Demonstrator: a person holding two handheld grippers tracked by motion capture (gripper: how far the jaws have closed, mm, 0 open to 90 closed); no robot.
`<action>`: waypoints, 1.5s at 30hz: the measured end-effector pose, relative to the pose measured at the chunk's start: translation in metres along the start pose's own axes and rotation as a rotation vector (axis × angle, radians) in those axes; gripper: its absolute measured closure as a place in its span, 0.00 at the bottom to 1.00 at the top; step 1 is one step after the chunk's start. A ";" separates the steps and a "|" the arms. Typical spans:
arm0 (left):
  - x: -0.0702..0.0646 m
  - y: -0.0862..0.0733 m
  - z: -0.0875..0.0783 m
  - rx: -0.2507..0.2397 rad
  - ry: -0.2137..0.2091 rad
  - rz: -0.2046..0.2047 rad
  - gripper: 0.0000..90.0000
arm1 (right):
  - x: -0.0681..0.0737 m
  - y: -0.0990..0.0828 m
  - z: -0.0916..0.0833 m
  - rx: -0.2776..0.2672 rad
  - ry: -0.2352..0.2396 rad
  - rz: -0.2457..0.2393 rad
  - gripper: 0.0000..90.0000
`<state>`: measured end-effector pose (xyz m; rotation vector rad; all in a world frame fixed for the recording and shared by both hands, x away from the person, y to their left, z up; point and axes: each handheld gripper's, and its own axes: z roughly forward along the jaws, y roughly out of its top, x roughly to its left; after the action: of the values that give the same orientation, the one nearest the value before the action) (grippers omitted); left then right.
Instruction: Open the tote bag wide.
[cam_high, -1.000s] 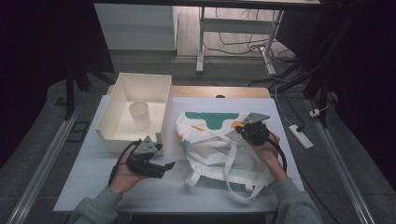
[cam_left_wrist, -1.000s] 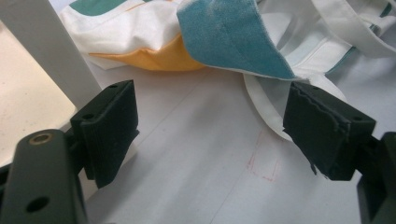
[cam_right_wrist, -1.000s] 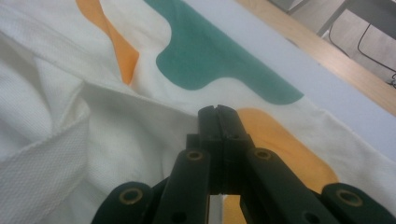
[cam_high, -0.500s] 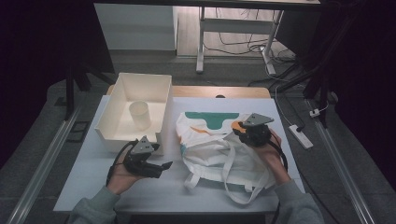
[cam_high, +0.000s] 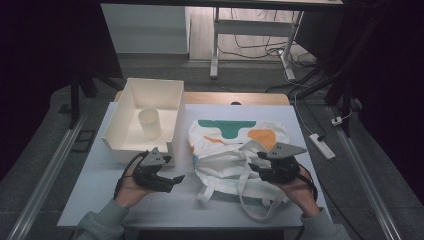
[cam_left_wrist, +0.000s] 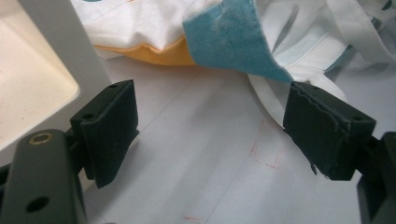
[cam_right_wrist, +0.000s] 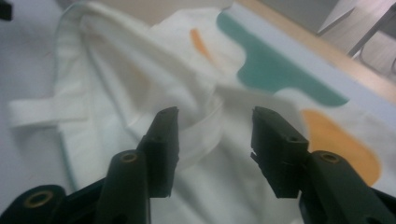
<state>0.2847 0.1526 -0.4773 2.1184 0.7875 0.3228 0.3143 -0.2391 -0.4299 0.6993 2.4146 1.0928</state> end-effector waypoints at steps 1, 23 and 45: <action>0.000 0.000 0.000 0.000 -0.003 0.002 0.20 | 0.000 0.000 0.000 0.000 0.000 0.000 0.54; -0.002 0.000 0.002 0.003 -0.004 0.004 0.20 | 0.070 -0.037 0.023 0.189 0.093 -0.058 0.51; -0.002 0.000 0.001 0.004 0.001 0.005 0.21 | 0.063 -0.024 0.011 0.131 0.058 -0.117 0.98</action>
<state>0.2836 0.1505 -0.4782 2.1242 0.7847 0.3256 0.2638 -0.2090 -0.4647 0.5664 2.5597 0.9280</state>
